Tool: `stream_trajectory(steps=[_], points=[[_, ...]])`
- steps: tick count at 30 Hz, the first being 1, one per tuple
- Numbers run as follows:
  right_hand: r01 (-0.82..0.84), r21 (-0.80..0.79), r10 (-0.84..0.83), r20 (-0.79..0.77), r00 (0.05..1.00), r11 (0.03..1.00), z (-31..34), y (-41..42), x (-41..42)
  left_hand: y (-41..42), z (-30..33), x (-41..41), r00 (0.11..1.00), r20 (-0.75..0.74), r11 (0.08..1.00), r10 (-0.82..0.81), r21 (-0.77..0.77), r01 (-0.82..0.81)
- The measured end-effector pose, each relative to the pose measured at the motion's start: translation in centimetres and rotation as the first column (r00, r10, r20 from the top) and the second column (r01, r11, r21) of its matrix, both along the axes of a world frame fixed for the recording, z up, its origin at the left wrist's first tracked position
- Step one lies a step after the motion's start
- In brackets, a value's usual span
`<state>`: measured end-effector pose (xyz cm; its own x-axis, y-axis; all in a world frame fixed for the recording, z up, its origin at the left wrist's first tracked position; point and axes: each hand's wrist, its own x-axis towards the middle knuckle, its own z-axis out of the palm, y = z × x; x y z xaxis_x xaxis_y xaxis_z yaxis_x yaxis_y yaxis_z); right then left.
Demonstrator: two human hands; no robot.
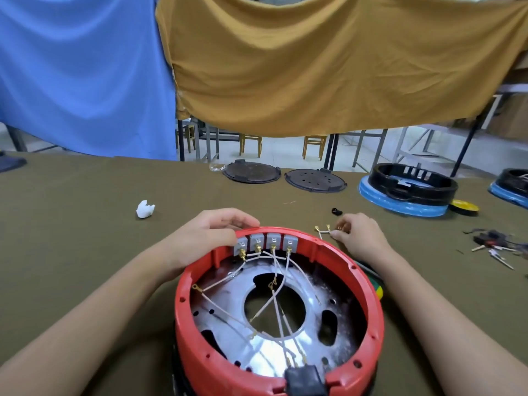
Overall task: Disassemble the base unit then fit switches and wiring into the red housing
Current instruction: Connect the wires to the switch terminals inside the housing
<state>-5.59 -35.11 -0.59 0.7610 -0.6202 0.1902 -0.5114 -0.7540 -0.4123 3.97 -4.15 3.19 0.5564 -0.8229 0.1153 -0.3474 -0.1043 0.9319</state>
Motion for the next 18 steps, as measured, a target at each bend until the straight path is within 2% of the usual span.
stream_trajectory(steps=[3, 4, 7, 9, 14, 16, 18], points=[[-0.043, -0.002, 0.043, 0.144, 0.989, 0.999, -0.1, -0.3, -0.2, 0.0, -0.1, 0.0, 1.0, -0.011, 1.0, -0.002, -0.001, 0.002], [-0.041, 0.023, 0.035, 0.237, 0.971, 0.999, 0.1, -0.3, -0.3, 0.0, 0.0, 0.0, 1.0, -0.016, 1.0, -0.001, -0.002, 0.001], [-0.085, 0.201, -0.04, 0.548, 0.835, 0.976, 1.9, 0.1, -0.8, 0.1, 0.1, -0.2, 1.0, -0.01, 1.0, 0.002, -0.006, -0.002], [-0.206, 0.309, -0.051, 0.656, 0.753, 0.928, 3.3, 1.4, -1.3, 0.1, 0.2, -0.2, 1.0, 0.02, 1.0, 0.005, -0.008, -0.004], [-0.46, 0.353, 0.022, 0.774, 0.633, 0.815, 5.9, 6.1, -2.6, 0.2, 1.0, -0.7, 0.987, 0.134, 0.993, 0.093, -0.085, -0.082], [-0.522, 0.301, 0.093, 0.794, 0.601, 0.798, 6.7, 7.7, -3.3, 0.2, 1.4, -0.9, 0.981, 0.116, 0.975, 0.157, -0.176, -0.135], [-0.547, 0.208, 0.213, 0.766, 0.607, 0.811, 7.0, 9.2, -3.7, 0.3, 1.9, -1.1, 0.976, 0.103, 0.949, 0.192, -0.274, -0.157]])
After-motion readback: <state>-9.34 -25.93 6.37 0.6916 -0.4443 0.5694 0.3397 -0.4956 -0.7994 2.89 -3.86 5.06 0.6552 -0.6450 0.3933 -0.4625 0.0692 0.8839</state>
